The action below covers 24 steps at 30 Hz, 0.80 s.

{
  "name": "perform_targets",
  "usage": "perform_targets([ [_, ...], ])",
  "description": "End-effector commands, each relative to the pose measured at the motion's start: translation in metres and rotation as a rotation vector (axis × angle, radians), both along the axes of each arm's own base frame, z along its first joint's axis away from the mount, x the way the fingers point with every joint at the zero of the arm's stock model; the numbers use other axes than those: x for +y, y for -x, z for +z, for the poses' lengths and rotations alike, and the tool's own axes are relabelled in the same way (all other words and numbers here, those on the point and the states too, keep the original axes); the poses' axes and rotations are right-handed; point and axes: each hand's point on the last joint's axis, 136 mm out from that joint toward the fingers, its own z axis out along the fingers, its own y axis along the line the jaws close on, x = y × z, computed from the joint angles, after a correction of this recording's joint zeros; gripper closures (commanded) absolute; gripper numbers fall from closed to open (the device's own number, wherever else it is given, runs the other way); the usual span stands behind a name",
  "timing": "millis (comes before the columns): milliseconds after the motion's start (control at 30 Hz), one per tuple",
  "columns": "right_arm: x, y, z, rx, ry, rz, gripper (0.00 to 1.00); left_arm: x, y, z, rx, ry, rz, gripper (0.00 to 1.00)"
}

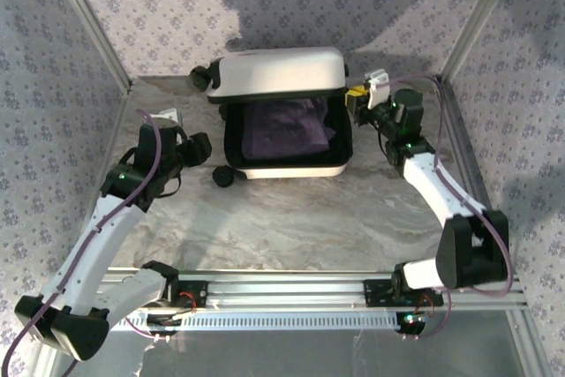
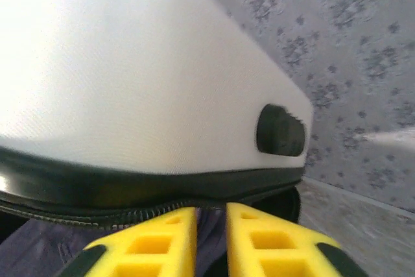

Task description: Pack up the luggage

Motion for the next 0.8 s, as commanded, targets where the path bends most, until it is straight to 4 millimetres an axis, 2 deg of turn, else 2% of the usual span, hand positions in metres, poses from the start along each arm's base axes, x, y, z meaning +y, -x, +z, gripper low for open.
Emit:
perform_targets([
  [0,-0.022,0.029,0.058,-0.134,-0.041,-0.104,0.71,-0.002,0.001,0.029,-0.083,0.022,-0.035,0.32],
  [133,-0.043,0.047,0.056,-0.073,-0.042,-0.201,0.55,-0.003,-0.003,0.037,-0.106,0.025,-0.043,0.29],
  [267,-0.042,0.049,0.05,0.062,-0.027,-0.188,0.41,-0.003,-0.016,0.037,-0.089,0.015,-0.044,0.29],
  [367,-0.037,0.04,0.038,0.19,-0.028,-0.164,0.36,-0.004,-0.031,0.029,-0.051,0.022,-0.045,0.28],
  [400,-0.033,0.036,0.029,0.24,-0.03,-0.144,0.35,-0.005,-0.037,0.027,-0.037,0.027,-0.048,0.28],
  [433,-0.031,0.031,0.032,0.256,-0.04,-0.135,0.32,-0.007,-0.043,0.026,-0.027,0.036,-0.061,0.28],
  [467,-0.028,0.027,0.027,0.29,-0.048,-0.126,0.29,-0.01,-0.05,0.023,-0.011,0.049,-0.076,0.28],
  [500,-0.025,0.022,0.019,0.331,-0.057,-0.111,0.25,-0.011,-0.058,0.02,0.007,0.065,-0.086,0.28],
  [633,-0.014,0.003,-0.01,0.47,-0.121,-0.058,0.19,-0.015,-0.087,0.007,0.06,0.113,-0.123,0.3],
  [767,-0.001,-0.018,-0.034,0.577,-0.195,-0.006,0.13,-0.02,-0.114,0.004,0.066,0.154,-0.193,0.29],
])
